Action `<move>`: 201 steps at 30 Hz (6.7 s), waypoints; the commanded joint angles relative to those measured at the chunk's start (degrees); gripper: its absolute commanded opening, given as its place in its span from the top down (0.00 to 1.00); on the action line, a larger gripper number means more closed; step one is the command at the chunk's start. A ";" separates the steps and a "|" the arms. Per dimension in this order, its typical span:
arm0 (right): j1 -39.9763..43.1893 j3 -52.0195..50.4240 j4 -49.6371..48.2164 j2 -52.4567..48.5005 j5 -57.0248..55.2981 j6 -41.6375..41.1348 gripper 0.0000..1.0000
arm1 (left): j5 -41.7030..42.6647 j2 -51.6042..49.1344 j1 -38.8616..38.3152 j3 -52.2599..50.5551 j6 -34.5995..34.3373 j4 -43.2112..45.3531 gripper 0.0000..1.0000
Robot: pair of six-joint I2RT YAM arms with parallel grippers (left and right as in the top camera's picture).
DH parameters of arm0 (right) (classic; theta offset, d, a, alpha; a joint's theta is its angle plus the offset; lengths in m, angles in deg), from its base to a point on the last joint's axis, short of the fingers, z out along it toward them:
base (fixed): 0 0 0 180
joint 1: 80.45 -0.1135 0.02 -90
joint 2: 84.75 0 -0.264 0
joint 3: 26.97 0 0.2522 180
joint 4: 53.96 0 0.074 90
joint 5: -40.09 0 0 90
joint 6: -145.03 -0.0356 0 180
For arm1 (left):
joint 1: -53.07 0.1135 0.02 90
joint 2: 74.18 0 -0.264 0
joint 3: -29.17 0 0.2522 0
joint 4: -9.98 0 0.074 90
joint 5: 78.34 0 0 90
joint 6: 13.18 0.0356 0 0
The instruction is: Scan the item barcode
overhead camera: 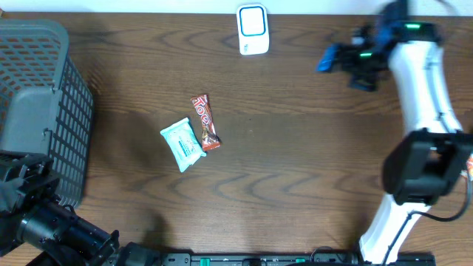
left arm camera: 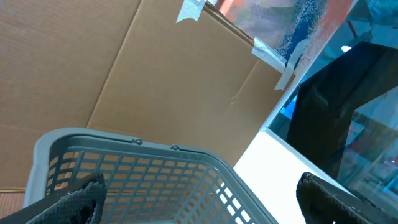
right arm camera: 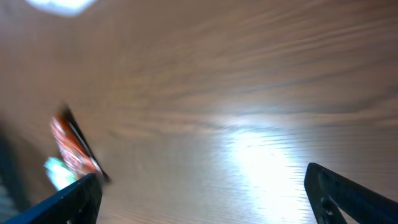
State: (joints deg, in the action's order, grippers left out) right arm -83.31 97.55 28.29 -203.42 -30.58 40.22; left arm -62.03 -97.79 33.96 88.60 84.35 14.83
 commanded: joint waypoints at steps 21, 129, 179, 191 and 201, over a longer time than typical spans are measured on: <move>-44.74 -19.80 -7.72 -0.20 -45.13 3.78 0.07 | -0.55 0.42 0.28 0.42 0.33 0.26 0.02; -42.62 -17.33 -19.71 -4.92 -10.40 6.80 0.40 | -0.55 0.42 0.28 0.42 0.33 0.26 0.02; -37.68 -3.28 -2.56 -8.87 16.63 6.84 0.98 | -0.55 0.42 0.28 0.42 0.33 0.26 0.02; -23.37 -4.81 15.56 -8.94 44.72 9.49 0.99 | -0.55 0.42 0.28 0.42 0.33 0.26 0.02; -19.08 -17.68 9.03 -8.96 44.46 -7.98 0.99 | -0.55 0.42 0.28 0.42 0.33 0.26 0.02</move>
State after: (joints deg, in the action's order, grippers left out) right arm -103.31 83.32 38.36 -212.78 11.27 39.65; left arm -62.03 -97.77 33.94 88.60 84.35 14.83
